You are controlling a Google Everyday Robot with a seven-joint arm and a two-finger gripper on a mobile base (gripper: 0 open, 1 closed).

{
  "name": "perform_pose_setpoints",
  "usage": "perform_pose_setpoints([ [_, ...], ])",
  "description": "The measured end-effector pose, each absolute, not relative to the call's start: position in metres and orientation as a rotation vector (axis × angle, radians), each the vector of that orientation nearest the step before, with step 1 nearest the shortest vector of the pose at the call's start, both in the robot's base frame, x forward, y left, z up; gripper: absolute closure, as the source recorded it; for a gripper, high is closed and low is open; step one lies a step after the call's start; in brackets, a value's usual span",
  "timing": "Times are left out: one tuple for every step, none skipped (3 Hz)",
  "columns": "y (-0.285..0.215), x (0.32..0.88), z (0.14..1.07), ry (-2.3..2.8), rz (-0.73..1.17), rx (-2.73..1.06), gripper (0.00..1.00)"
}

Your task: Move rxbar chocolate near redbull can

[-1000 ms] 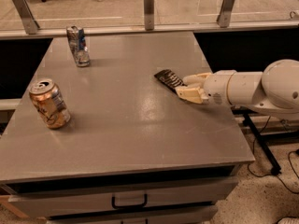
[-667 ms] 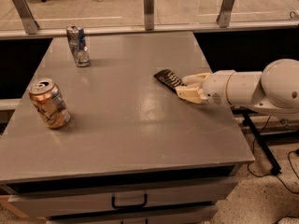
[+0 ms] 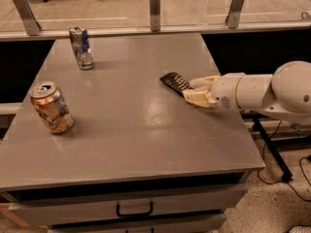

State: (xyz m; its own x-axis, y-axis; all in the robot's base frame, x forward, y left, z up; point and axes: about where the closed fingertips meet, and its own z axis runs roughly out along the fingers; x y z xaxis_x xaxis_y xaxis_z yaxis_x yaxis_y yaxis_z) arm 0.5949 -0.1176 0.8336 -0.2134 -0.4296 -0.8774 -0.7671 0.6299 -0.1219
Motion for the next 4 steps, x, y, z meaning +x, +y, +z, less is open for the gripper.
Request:
perform_pose_setpoints([
  [-0.1162,0.5957,0.8338,1.841,0.423,-0.967,0.12],
  [-0.1140,0.5969,0.8341,1.834,0.424,-0.977,0.22],
  [-0.1139,0.5987,0.8341,1.831,0.430,-0.967,0.27],
  [-0.1132,0.6013,0.8336,1.825,0.441,-0.960,0.35],
])
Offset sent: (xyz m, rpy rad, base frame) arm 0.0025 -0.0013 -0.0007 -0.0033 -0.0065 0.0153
